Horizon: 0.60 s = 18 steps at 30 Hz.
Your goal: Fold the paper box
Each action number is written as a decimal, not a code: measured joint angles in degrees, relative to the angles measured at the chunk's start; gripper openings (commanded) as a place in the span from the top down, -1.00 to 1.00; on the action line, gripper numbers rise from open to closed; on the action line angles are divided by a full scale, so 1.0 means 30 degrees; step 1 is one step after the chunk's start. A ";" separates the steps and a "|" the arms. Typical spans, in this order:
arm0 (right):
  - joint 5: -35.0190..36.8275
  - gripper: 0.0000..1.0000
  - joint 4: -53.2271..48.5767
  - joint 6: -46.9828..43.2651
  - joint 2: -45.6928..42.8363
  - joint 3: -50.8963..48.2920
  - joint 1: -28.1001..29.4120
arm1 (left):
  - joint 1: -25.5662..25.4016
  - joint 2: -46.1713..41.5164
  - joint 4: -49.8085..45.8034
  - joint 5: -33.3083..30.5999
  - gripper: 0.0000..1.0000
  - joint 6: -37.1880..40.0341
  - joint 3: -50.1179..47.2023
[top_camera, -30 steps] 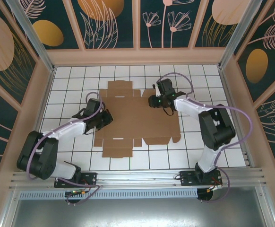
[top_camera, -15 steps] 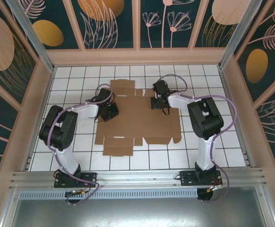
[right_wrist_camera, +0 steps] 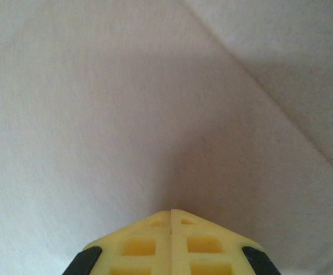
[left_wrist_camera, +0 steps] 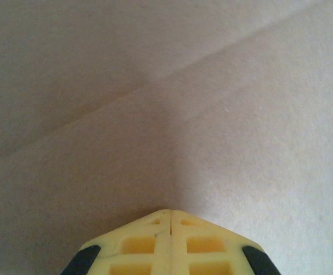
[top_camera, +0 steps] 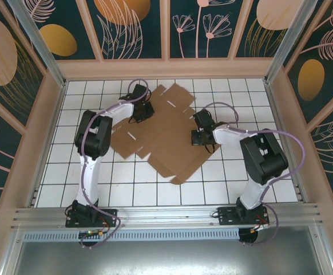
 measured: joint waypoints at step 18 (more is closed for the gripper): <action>-0.8240 0.90 0.5581 0.3650 0.0408 0.0189 0.4532 | -0.2965 0.2375 -0.1122 0.0882 0.91 0.3490 0.4554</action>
